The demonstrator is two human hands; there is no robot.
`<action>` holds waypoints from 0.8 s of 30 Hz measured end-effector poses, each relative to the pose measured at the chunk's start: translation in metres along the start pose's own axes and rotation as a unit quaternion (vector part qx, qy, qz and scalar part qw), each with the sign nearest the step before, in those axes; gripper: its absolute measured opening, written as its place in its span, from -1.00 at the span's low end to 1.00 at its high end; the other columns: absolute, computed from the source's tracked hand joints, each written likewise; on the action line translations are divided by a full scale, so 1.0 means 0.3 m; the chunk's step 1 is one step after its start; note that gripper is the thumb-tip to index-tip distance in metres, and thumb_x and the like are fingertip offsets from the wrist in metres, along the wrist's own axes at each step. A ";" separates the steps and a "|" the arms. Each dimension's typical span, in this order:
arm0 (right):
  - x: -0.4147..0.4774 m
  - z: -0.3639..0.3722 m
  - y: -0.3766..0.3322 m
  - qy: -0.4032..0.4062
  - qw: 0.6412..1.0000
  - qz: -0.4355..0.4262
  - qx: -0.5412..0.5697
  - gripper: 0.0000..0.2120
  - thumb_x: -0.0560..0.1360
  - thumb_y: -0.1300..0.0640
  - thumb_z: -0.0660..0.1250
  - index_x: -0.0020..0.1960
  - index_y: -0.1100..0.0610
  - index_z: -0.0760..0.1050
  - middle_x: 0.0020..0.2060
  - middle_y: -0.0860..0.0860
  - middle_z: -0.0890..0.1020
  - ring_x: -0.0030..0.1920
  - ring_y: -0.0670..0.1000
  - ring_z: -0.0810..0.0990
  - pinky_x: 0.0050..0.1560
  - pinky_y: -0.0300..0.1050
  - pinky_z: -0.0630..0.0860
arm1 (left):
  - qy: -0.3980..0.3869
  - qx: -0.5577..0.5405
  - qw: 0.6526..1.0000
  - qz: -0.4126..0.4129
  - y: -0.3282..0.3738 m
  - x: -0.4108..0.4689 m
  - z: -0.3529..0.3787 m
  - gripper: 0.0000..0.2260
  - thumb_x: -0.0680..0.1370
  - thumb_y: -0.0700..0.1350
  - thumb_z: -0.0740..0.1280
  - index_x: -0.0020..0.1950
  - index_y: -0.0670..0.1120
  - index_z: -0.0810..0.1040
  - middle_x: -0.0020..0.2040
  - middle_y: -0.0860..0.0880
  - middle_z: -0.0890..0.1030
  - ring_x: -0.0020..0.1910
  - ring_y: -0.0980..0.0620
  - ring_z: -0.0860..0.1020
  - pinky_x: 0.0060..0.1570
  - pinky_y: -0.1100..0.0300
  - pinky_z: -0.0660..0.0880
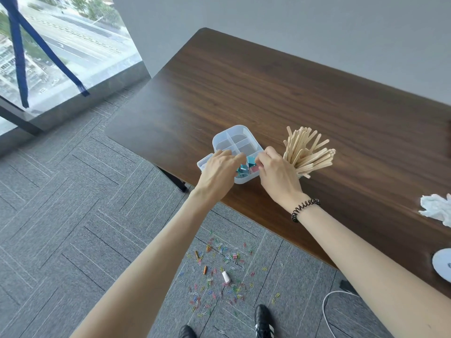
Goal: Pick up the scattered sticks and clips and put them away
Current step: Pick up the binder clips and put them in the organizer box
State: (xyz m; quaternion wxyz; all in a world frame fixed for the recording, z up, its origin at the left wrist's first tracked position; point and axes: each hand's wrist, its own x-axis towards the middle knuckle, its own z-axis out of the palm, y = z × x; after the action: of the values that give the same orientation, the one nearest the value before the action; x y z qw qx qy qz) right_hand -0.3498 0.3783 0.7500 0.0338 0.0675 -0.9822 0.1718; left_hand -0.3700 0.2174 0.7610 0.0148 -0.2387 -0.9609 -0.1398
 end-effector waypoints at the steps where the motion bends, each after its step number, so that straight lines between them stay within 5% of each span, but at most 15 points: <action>1: -0.004 0.002 0.006 0.000 1.000 0.002 -0.002 -0.88 0.50 0.27 0.34 0.04 0.19 0.51 -0.01 0.05 0.52 -0.15 0.01 0.58 -0.29 -0.24 0.48 | 0.008 -0.008 1.000 -0.009 0.006 0.003 0.002 -0.71 0.38 -0.33 0.46 0.04 -0.11 0.54 -0.01 -0.07 0.62 -0.09 -0.11 0.56 -0.16 0.10 0.47; 8: 0.005 0.014 0.021 -0.006 1.000 0.005 -0.010 -0.83 0.52 0.23 0.33 0.10 0.20 0.55 0.02 0.06 0.55 -0.09 0.01 0.61 -0.22 -0.19 0.57 | 0.067 0.018 0.998 -0.008 -0.025 -0.021 0.048 -0.84 0.33 -0.25 0.54 -0.18 -0.07 0.64 -0.21 0.03 0.63 -0.23 -0.02 0.59 -0.25 0.11 0.50; 19: -0.069 -0.106 -0.038 0.007 0.994 -0.090 -0.066 -0.88 0.48 0.23 0.34 0.02 0.15 0.49 -0.04 0.02 0.52 -0.08 -0.01 0.55 -0.31 -0.18 0.54 | 0.026 0.030 0.999 -0.020 0.010 -0.134 -0.053 -0.60 0.40 -0.05 0.50 0.21 -0.04 0.56 0.19 0.01 0.57 0.19 -0.05 0.49 0.18 0.07 0.38; 24: -0.171 -0.190 -0.094 -0.022 0.988 -0.132 -0.072 -0.63 0.41 0.09 0.45 0.17 0.14 0.50 0.10 0.01 0.54 0.09 0.03 0.54 -0.02 -0.07 0.55 | 0.000 0.046 0.998 -0.044 0.067 -0.280 -0.118 -0.49 0.45 0.03 0.44 0.37 -0.01 0.44 0.38 0.00 0.45 0.35 -0.03 0.39 0.31 0.04 0.31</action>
State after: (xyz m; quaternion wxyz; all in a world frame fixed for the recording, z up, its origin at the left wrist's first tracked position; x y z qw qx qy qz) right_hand -0.2927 0.3778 0.8083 0.0393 0.1981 -0.9750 0.0930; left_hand -0.2876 0.1866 0.7924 0.0194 -0.1953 -0.9759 -0.0955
